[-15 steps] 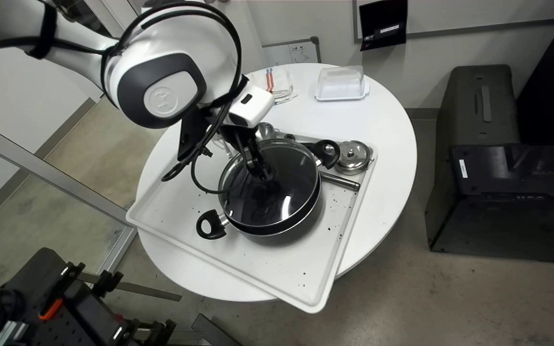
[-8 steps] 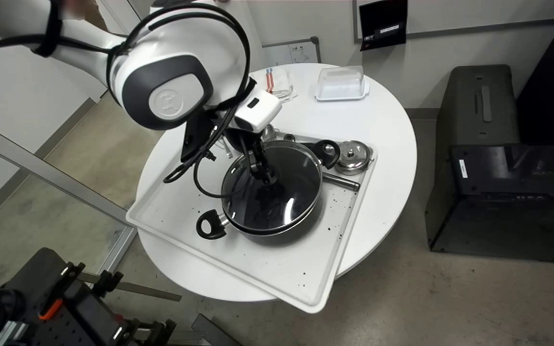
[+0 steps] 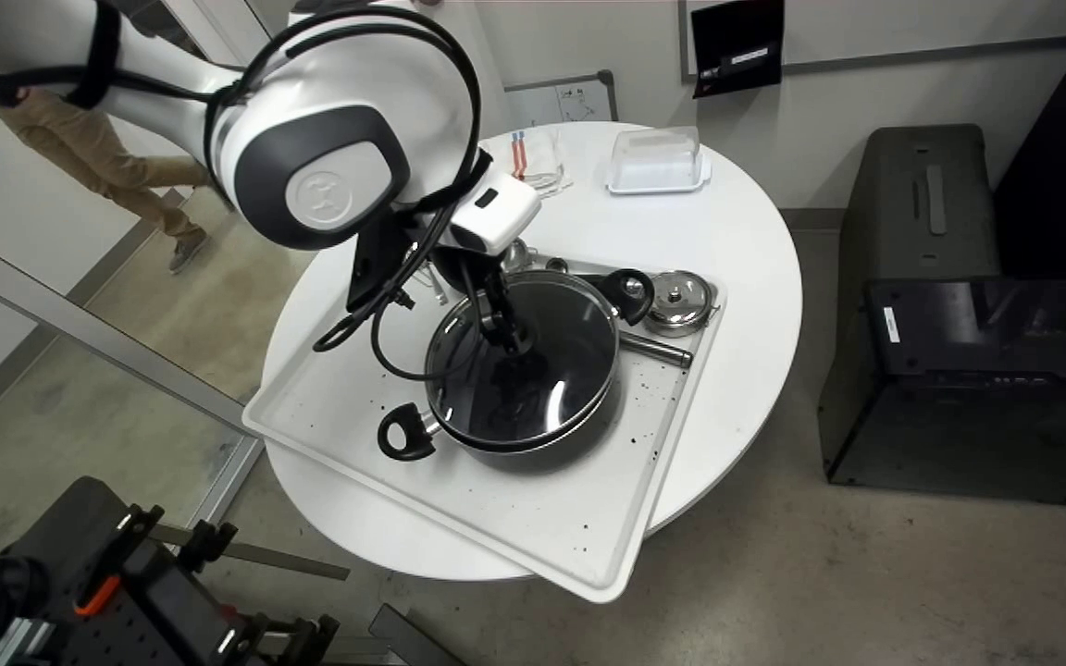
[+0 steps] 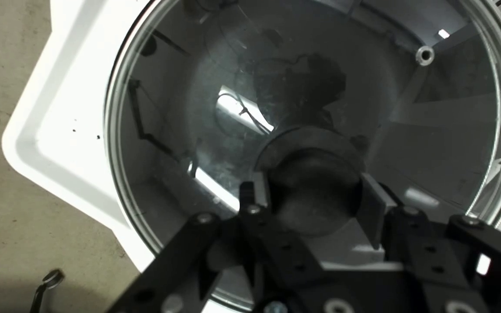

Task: Put the glass lid on the black pot

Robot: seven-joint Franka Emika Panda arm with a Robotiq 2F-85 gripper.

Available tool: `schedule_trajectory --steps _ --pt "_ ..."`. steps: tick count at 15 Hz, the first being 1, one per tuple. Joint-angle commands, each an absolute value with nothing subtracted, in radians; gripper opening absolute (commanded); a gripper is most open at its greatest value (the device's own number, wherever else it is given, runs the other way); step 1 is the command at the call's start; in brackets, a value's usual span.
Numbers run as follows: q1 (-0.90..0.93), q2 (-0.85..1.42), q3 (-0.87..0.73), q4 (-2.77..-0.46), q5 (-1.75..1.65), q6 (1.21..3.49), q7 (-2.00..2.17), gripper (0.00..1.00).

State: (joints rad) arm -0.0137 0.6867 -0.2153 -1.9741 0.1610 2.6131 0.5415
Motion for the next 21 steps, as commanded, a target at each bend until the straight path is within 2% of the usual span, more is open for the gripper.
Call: schedule_trajectory --steps 1,21 --pt "0.003 0.678 -0.215 -1.976 0.169 2.579 0.557 0.25" --pt "0.045 0.661 -0.247 -2.009 0.143 2.563 0.623 0.25"
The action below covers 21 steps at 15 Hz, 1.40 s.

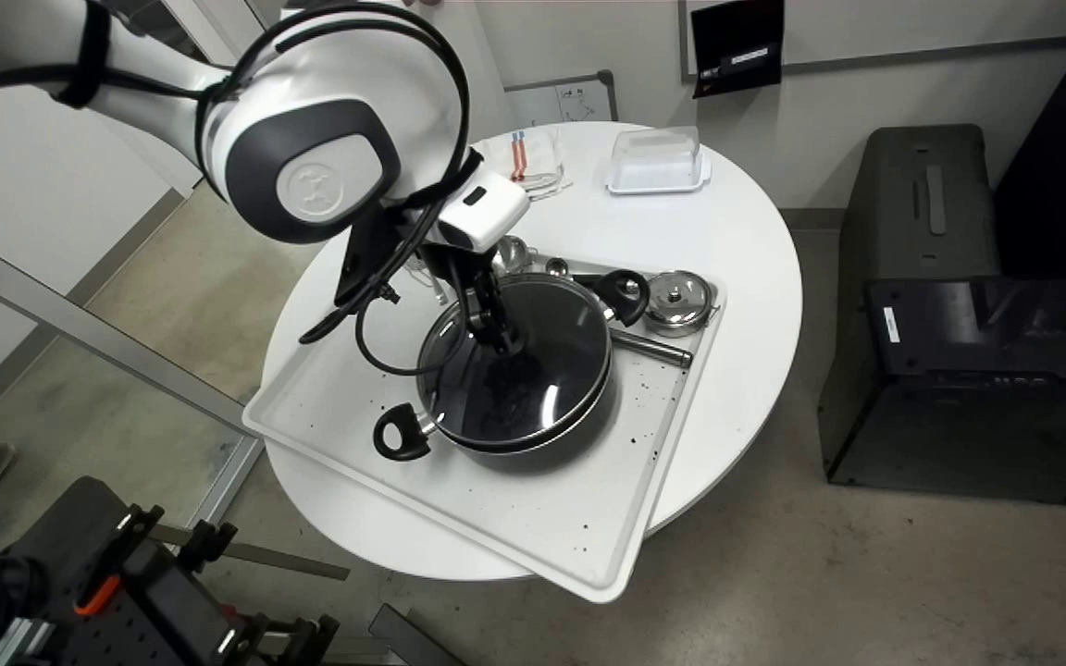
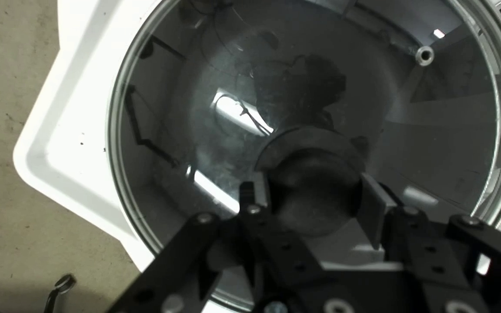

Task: Put the glass lid on the black pot

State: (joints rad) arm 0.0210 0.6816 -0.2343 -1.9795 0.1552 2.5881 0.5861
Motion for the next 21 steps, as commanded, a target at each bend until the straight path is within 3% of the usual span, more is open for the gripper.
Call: schedule_trajectory --steps 1,21 --pt "0.047 0.66 -0.247 -2.012 0.144 2.569 0.63 0.25" --pt "0.022 0.663 -0.248 -2.008 0.16 2.581 0.714 0.25"
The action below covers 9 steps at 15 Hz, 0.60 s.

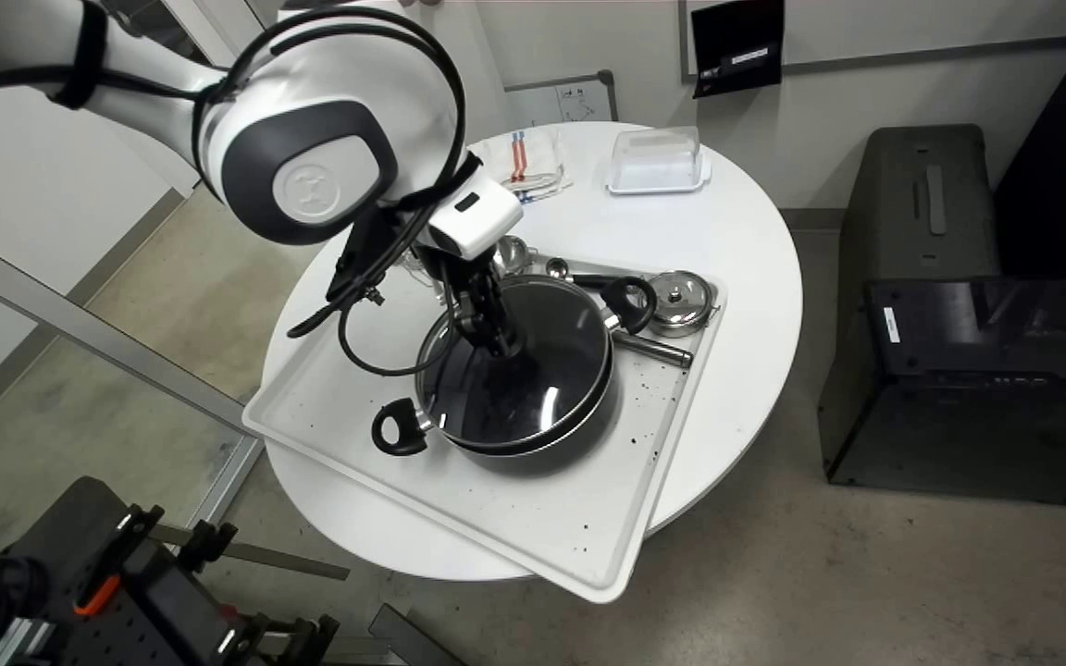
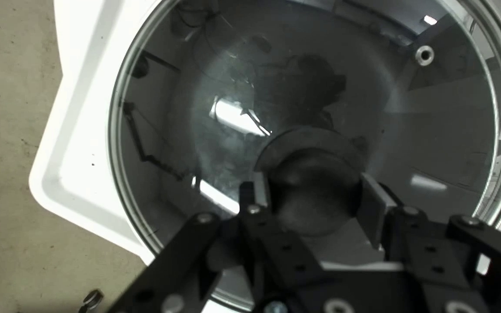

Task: Put the glass lid on the black pot

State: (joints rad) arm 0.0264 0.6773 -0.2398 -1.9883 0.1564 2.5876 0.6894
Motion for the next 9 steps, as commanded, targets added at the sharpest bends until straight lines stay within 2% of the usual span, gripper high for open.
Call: schedule_trajectory --steps 1,9 --pt "0.019 0.663 -0.246 -2.009 0.163 2.585 0.715 0.25" --pt "0.006 0.659 -0.242 -2.017 0.173 2.601 0.74 0.25"
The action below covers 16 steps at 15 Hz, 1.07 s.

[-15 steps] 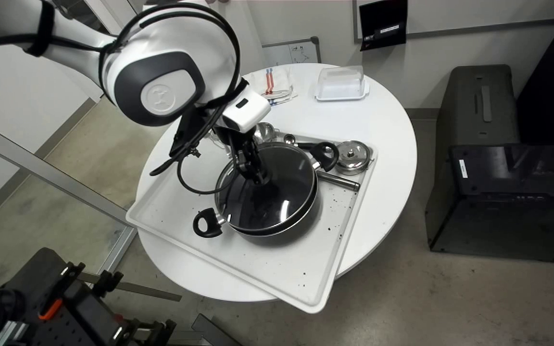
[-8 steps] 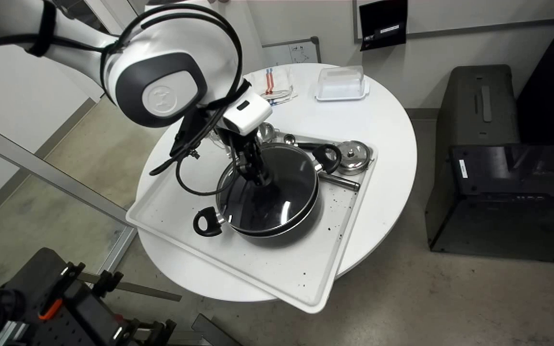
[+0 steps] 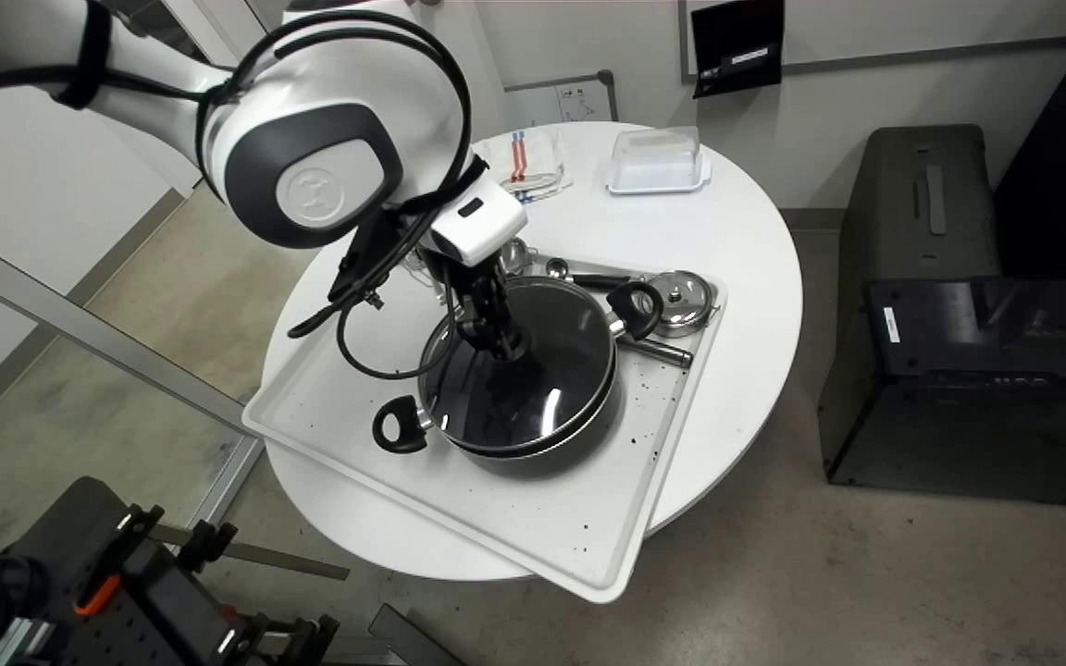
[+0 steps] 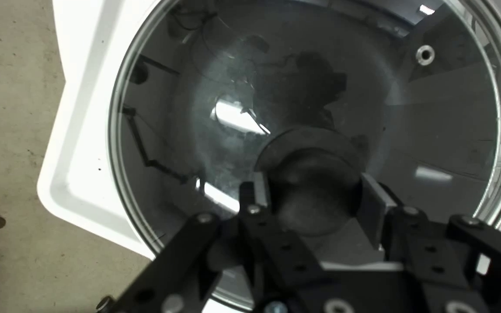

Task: Put the glass lid on the black pot

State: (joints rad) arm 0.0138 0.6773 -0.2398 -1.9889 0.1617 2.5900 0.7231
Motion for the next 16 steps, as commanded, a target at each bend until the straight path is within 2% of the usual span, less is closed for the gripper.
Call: schedule_trajectory --steps 1,16 --pt "0.002 0.659 -0.239 -2.018 0.176 2.602 0.739 0.25" --pt "-0.059 0.654 -0.2 -2.03 0.263 2.603 0.72 0.25"
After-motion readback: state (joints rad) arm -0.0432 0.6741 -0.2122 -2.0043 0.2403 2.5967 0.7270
